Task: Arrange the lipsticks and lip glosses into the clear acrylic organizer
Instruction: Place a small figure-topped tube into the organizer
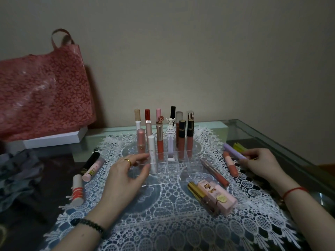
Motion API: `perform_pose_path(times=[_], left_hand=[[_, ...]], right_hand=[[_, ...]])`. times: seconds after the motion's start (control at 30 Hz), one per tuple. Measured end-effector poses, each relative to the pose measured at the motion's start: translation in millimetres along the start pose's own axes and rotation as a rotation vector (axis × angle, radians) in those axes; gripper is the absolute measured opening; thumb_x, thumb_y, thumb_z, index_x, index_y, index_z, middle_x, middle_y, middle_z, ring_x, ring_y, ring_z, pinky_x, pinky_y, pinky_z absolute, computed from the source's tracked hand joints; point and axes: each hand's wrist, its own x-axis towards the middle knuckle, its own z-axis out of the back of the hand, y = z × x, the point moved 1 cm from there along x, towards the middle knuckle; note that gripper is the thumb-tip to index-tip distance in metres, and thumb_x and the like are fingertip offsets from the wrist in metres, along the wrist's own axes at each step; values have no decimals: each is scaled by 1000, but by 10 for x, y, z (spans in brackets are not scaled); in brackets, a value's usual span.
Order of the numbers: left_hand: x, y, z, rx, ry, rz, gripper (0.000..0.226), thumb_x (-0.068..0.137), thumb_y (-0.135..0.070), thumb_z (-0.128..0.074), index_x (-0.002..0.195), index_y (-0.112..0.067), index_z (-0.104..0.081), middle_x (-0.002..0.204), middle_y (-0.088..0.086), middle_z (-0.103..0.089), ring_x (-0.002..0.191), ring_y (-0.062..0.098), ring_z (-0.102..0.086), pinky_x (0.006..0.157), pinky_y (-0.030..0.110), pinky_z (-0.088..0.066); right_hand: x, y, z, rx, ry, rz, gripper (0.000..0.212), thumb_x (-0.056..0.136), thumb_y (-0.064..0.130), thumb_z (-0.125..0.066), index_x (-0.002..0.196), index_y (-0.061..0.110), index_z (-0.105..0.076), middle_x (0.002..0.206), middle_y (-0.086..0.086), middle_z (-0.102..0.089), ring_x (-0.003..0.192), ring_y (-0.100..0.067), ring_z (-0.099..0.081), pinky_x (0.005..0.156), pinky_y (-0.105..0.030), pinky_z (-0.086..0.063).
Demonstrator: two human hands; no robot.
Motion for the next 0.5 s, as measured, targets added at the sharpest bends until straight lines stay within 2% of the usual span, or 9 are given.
perform_pose_path(times=[0.07,0.17,0.23,0.3,0.43,0.5], left_hand=[[0,-9,0,4,3,-2,27,78,-25,-65,102,-35,-63,92,-25,-60,90,-10,-52,76,10,-37],[-3,-13,5,-2,2,3,27,78,-24,-65,103,-35,-62,93,-25,-60,92,-13,-50,73,7,-36],[-5,-12,4,0,5,4,27,78,-24,-65,103,-35,-62,93,-25,-59,92,-14,-49,71,5,-36],[-3,-14,0,-2,8,3,26,78,-24,-65,103,-34,-62,93,-26,-58,92,-15,-49,70,3,-36],[0,-22,-1,-11,16,2,26,79,-25,-64,103,-34,-62,93,-28,-57,94,-16,-49,71,0,-36],[-3,-31,1,-10,16,-15,27,78,-26,-64,103,-36,-61,92,-28,-57,93,-15,-49,72,-1,-36]], right_hand=[[-26,52,-4,94,0,1,26,80,4,-62,106,7,-64,68,-11,-62,41,-17,-53,33,-18,-36],[-89,185,-19,166,8,63,29,83,5,-59,112,8,-62,78,-6,-62,57,-19,-56,47,-25,-44],[-157,291,-32,326,97,72,27,86,4,-56,112,9,-61,75,-8,-62,56,-22,-55,50,-30,-46],[-226,405,-54,491,190,62,26,88,4,-53,112,10,-59,70,-14,-58,51,-25,-52,47,-32,-46],[-360,682,-157,587,337,81,27,87,0,-50,110,12,-59,83,-5,-58,64,-13,-54,52,-18,-45],[-433,810,-245,649,429,94,26,86,-1,-49,103,15,-61,82,-2,-61,63,-9,-60,55,-18,-49]])
